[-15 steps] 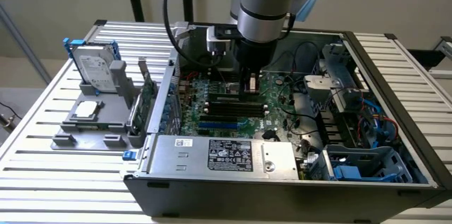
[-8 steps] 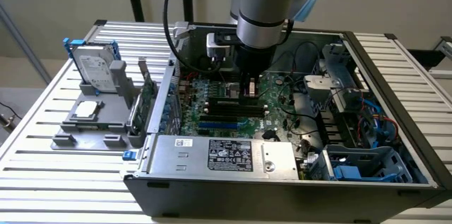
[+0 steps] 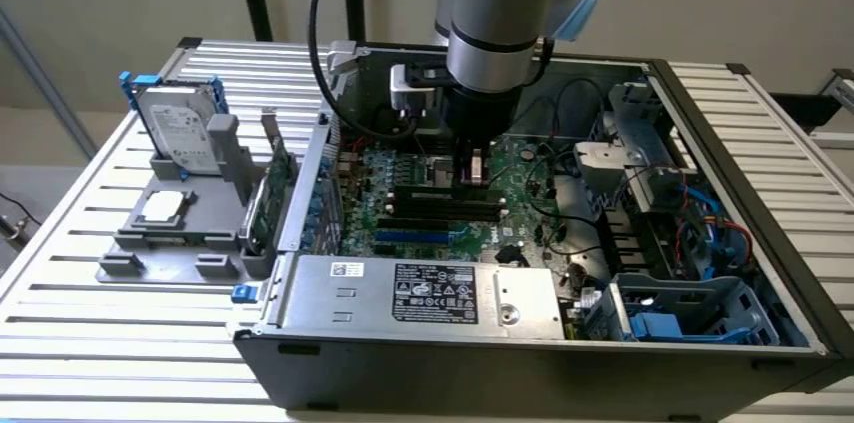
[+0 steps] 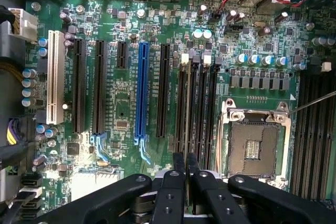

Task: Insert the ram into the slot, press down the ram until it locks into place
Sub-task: 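Insert the ram into the slot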

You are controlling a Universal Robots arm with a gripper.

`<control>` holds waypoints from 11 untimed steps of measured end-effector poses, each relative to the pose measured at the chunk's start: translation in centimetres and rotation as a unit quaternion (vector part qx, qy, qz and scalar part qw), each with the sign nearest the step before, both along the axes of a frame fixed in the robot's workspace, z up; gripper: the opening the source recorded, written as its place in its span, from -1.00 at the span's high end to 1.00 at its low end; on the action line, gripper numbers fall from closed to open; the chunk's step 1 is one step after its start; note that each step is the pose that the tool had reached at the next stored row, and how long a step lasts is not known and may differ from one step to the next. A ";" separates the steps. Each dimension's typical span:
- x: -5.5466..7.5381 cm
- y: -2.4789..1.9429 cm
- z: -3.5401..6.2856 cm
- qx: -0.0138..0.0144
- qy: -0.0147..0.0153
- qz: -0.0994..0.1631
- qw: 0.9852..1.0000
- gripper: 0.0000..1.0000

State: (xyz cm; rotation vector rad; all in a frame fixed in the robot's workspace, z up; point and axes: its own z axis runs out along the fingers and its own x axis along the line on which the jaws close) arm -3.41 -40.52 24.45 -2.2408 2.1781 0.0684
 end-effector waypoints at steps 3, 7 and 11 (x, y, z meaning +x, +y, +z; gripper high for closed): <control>0.0 0.07 -0.12 -0.003 -0.004 0.000 1.000 0.74; 0.0 0.17 -0.19 -0.012 -0.005 -0.001 1.000 0.74; -0.1 0.34 -0.32 -0.018 -0.005 -0.002 1.000 0.74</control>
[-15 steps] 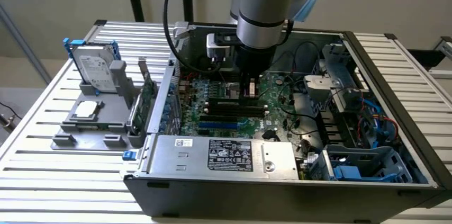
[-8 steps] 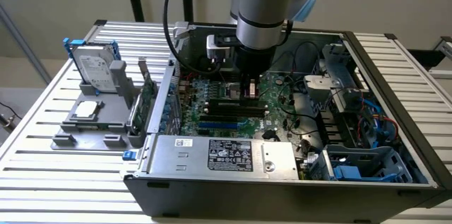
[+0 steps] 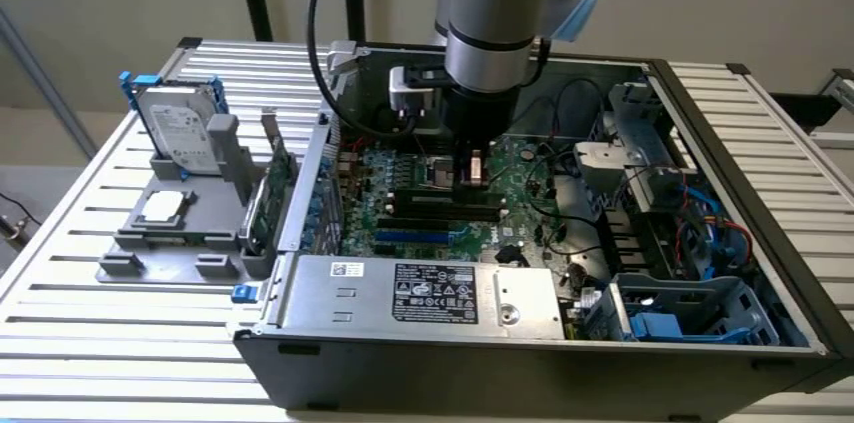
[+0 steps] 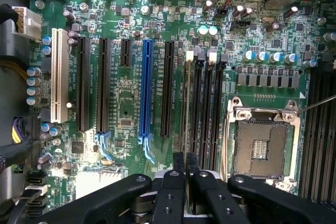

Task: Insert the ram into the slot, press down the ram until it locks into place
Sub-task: 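Insert the ram into the slot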

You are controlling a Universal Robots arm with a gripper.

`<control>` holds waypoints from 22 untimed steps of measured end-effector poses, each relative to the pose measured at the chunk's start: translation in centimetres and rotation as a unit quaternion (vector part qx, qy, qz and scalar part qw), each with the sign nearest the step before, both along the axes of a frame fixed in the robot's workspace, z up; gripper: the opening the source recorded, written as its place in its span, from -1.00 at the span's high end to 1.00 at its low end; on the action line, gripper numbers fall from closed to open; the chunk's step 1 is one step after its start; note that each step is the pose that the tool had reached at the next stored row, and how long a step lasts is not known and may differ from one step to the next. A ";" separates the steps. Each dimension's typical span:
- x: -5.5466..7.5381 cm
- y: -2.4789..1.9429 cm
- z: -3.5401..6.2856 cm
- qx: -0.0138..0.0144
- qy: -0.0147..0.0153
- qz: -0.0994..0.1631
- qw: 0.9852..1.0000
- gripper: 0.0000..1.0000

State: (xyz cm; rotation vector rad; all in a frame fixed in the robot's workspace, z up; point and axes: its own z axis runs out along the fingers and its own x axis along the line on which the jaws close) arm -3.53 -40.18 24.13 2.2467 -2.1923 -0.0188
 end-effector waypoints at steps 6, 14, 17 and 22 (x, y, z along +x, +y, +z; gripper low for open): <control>0.0 0.35 -0.24 -0.003 0.000 -0.003 1.000 0.74; 0.0 0.52 -0.51 -0.008 -0.001 -0.009 1.000 0.74; 0.0 0.55 -0.63 -0.010 -0.001 -0.009 1.000 0.74; -0.1 0.56 -0.75 -0.010 -0.002 -0.009 1.000 0.74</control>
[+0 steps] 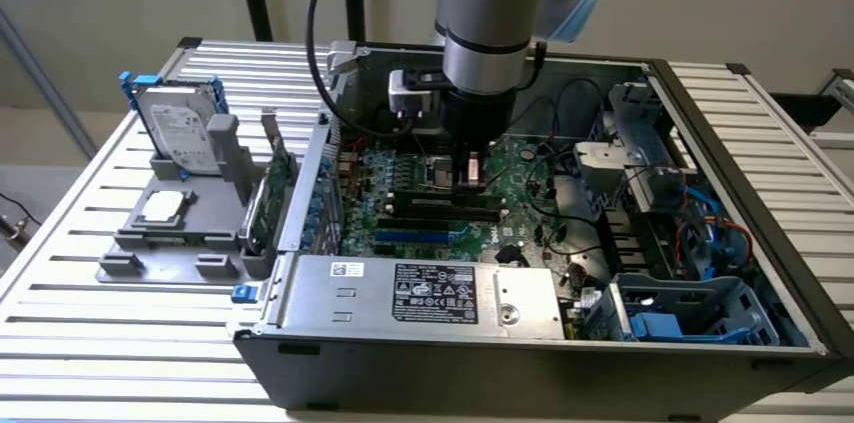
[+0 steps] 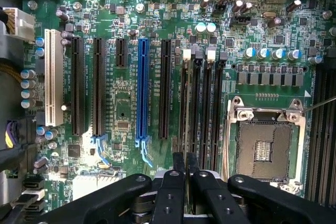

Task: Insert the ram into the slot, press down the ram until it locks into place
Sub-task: 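Insert the ram into the slot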

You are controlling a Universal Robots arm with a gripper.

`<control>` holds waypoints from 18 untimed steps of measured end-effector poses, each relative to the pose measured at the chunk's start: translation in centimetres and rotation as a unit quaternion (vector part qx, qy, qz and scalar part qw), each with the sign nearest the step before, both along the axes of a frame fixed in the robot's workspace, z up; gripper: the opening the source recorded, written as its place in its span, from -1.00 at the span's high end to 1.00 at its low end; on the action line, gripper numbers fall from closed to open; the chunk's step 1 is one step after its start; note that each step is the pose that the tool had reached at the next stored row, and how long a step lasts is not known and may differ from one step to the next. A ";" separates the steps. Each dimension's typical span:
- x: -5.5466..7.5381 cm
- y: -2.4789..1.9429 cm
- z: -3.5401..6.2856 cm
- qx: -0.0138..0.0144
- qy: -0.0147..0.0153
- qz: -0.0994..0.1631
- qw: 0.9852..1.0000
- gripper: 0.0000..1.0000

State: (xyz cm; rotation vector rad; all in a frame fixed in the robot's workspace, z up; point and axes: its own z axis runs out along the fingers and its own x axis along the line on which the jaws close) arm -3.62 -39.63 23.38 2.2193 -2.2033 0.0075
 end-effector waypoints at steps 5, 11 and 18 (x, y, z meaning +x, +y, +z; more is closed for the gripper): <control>-0.1 0.02 -0.10 0.000 -0.001 0.000 1.000 0.74; -0.1 0.08 -0.16 -0.001 -0.002 0.000 1.000 0.74; -0.1 0.09 -0.25 -0.002 -0.003 0.000 1.000 0.74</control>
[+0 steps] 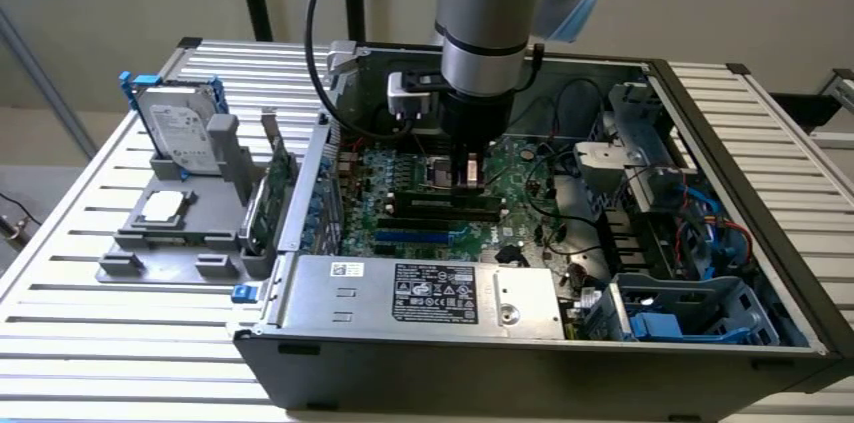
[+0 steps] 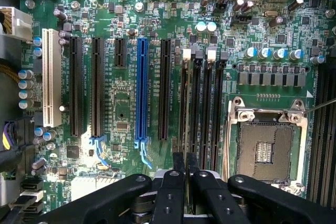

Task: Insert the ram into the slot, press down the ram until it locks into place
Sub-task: 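Insert the ram into the slot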

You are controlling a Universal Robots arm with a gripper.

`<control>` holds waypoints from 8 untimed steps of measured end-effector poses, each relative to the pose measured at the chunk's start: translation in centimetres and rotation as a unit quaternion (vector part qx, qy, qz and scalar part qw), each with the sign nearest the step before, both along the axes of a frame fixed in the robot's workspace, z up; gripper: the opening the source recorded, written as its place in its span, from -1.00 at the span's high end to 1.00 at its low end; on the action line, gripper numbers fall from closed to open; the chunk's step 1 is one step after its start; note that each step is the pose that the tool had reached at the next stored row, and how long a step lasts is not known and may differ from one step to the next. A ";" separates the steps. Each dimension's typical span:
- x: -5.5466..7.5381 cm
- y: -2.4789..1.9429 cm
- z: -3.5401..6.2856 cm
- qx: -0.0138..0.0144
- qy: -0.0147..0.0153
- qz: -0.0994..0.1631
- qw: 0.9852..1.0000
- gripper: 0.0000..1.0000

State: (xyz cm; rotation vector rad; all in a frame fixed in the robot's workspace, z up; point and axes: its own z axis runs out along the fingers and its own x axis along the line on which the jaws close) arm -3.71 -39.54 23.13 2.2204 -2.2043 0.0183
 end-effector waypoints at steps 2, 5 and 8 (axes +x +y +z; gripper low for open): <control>0.0 0.00 -0.02 -0.001 0.000 0.000 1.000 0.74; 0.0 0.00 -0.06 -0.001 -0.001 0.000 1.000 0.74; 0.0 0.00 -0.11 -0.002 -0.002 0.000 1.000 0.74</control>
